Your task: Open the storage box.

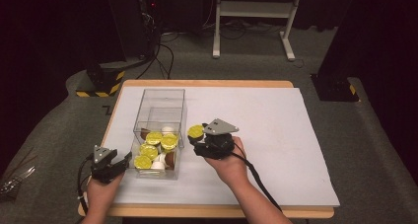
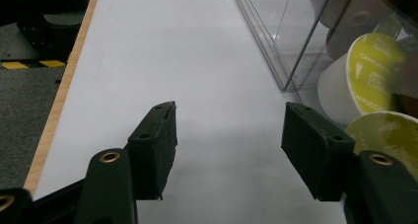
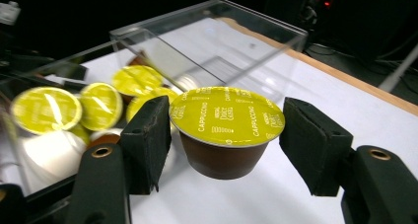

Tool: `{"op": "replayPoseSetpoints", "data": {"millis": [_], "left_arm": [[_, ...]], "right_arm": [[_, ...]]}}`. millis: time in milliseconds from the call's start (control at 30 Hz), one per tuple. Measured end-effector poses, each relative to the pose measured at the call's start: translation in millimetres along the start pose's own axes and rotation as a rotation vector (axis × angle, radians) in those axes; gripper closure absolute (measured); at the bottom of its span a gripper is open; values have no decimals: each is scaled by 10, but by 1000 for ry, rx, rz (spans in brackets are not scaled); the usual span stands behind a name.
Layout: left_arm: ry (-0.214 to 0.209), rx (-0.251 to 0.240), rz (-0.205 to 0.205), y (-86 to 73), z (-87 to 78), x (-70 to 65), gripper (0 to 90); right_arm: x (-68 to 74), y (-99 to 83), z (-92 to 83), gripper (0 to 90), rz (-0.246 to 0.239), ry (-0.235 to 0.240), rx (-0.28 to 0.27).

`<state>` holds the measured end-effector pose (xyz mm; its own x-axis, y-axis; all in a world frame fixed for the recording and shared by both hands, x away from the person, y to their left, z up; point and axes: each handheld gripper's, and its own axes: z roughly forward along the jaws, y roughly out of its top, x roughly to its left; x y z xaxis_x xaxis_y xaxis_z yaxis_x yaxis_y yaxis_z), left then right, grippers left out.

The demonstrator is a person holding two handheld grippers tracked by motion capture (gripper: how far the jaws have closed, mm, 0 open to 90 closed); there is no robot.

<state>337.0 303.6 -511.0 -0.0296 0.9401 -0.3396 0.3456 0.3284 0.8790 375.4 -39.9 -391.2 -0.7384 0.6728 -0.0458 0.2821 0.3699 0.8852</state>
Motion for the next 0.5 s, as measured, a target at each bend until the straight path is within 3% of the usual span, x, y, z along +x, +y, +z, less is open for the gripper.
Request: {"op": "replayPoseSetpoints", "data": {"millis": [500], "left_arm": [[3,-5,6,-2,-12,2,387]], "right_arm": [[-623,-505,-236,372,70,-149,53]]}}
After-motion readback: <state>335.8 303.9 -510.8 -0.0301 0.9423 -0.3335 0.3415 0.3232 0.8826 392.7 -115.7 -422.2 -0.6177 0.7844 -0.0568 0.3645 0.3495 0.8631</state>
